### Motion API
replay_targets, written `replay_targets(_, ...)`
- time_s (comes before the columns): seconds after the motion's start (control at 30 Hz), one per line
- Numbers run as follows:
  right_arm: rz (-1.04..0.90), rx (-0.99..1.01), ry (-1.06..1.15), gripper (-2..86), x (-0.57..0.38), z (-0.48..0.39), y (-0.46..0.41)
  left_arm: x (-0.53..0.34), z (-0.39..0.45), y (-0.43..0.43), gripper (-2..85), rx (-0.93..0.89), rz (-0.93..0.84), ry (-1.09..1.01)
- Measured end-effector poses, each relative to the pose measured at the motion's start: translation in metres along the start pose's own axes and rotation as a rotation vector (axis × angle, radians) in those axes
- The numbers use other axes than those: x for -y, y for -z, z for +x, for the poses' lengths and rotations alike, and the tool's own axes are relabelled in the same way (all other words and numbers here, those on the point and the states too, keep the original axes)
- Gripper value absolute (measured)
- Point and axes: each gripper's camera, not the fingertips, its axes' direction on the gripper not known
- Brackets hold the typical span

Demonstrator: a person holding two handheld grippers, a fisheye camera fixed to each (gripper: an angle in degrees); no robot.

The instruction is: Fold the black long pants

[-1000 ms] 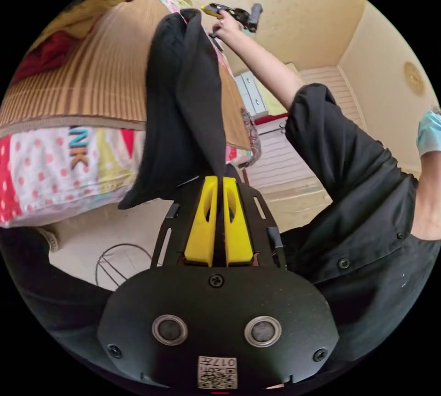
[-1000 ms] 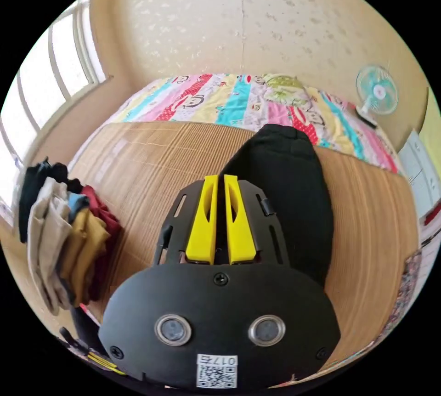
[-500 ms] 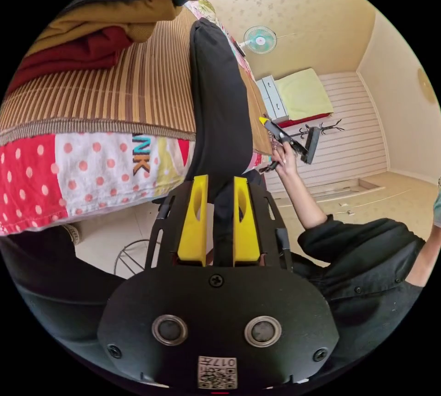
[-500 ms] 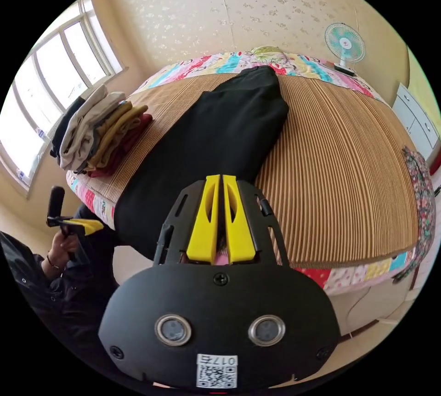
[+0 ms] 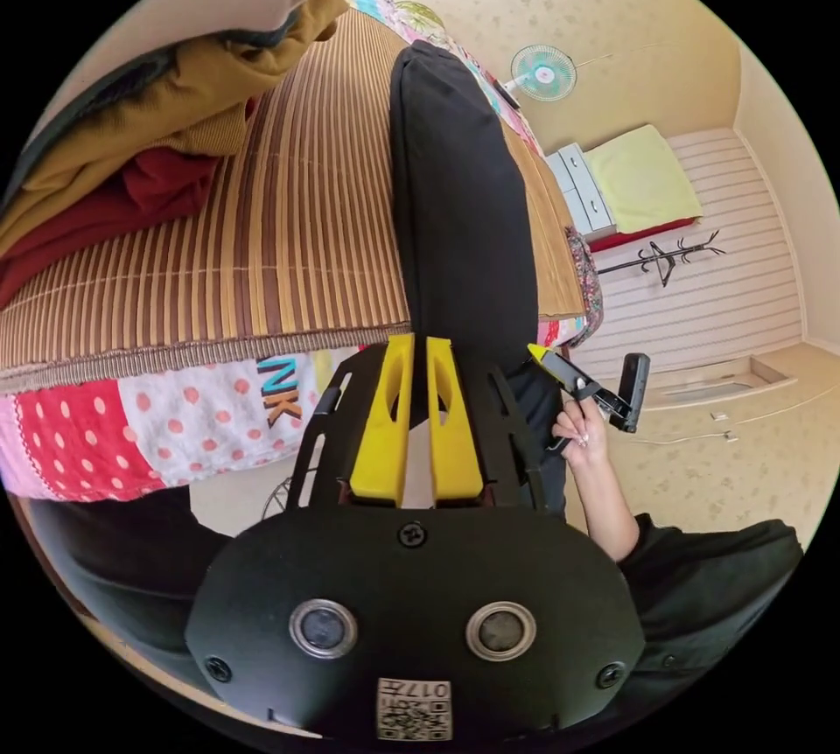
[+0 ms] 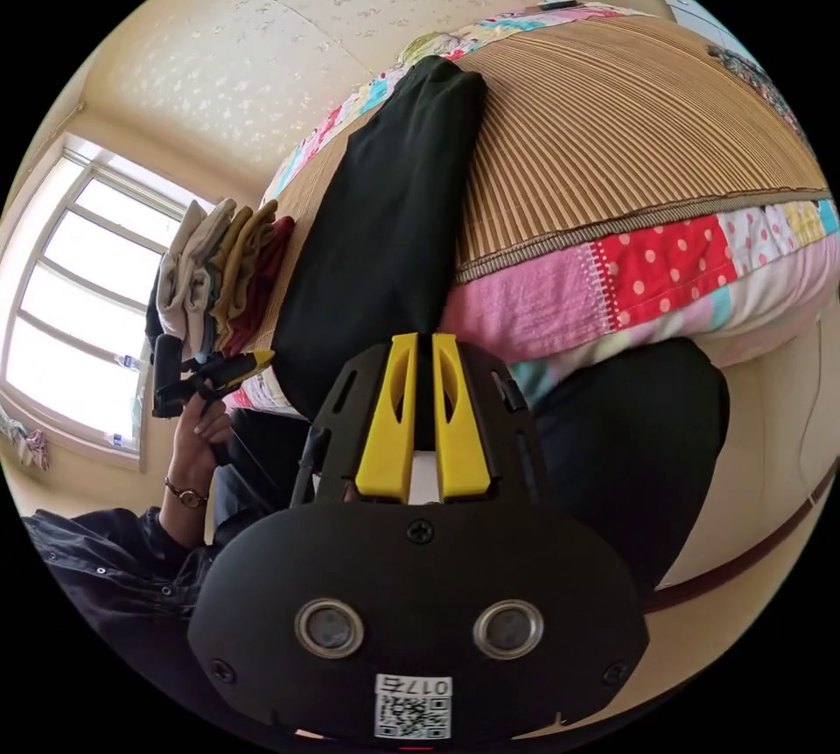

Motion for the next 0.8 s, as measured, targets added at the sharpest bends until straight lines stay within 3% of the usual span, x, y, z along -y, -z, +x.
replay_targets(0.23,0.075,0.293,0.048,2.6,-0.001,0.006,0.077,-0.025,0.02,0.016,-0.2,-0.08,0.002,-0.124)
replay_targets(0.37,-0.073,0.138,0.0,2.6,0.001,0.021,0.058,-0.055,0.008,-0.001,6.1,-0.038,0.072,-0.043)
replay_targets(0.5,-0.062,0.152,0.005,2.4,0.005,0.021,0.065,-0.08,0.017,0.006,6.5,0.046,0.208,-0.016)
replay_targets(0.67,-0.076,0.138,0.002,2.3,0.01,0.023,0.066,-0.057,0.038,-0.023,8.0,0.01,0.111,-0.102)
replay_targets(0.8,-0.085,0.142,-0.012,2.3,0.016,0.021,0.069,-0.047,0.044,-0.045,6.6,0.119,0.087,-0.1)
